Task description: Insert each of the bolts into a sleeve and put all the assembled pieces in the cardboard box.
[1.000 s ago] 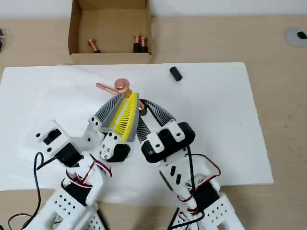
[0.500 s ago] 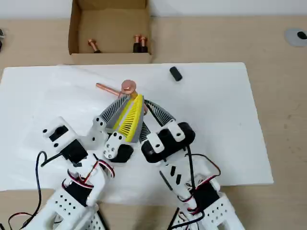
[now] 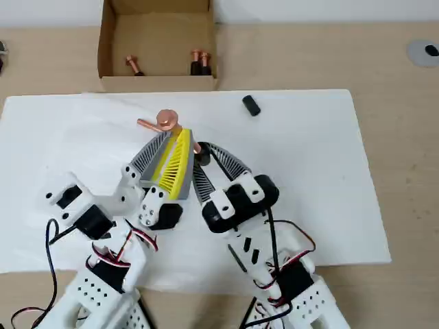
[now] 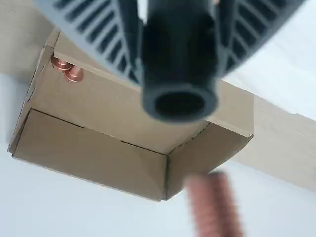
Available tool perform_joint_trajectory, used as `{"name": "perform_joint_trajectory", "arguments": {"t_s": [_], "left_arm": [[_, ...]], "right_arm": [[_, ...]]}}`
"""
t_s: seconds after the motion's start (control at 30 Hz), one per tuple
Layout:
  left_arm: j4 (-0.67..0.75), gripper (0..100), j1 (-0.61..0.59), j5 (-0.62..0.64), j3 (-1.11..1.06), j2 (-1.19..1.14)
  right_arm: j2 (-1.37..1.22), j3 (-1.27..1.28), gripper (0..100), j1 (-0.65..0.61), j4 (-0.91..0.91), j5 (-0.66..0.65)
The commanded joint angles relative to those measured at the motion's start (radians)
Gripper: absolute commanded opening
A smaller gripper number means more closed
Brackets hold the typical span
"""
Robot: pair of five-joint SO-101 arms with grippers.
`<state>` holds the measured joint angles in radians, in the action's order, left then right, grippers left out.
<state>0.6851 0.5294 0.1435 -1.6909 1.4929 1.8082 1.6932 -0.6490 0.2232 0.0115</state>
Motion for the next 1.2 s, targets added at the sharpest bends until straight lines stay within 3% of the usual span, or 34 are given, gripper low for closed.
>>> {"name": "perform_joint_trajectory", "arguments": {"t_s": [0.0, 0.13, 0.53, 0.77, 1.0, 1.17], "left_arm": [[-0.003, 1, -0.002, -0.009, -0.009, -0.002], [-0.071, 1, -0.008, -0.009, -0.009, 0.004], [-0.086, 1, 0.000, -0.005, -0.009, -0.002], [-0.175, 1, 0.064, -0.005, -0.009, 0.005], [-0.167, 1, 0.021, -0.011, -0.008, 0.005], [-0.028, 1, -0.086, -0.011, -0.009, 0.007]], "right_arm": [[0.125, -0.007, 1.2, 0.005, -0.029, -0.009], [0.125, -0.007, 1.2, 0.005, -0.029, -0.009], [0.124, -0.007, 1.2, 0.005, -0.029, -0.009], [0.124, -0.007, 1.2, 0.005, -0.029, -0.009], [0.124, -0.007, 1.2, 0.007, -0.029, -0.009], [0.124, -0.007, 1.2, 0.005, -0.029, -0.009]]}}
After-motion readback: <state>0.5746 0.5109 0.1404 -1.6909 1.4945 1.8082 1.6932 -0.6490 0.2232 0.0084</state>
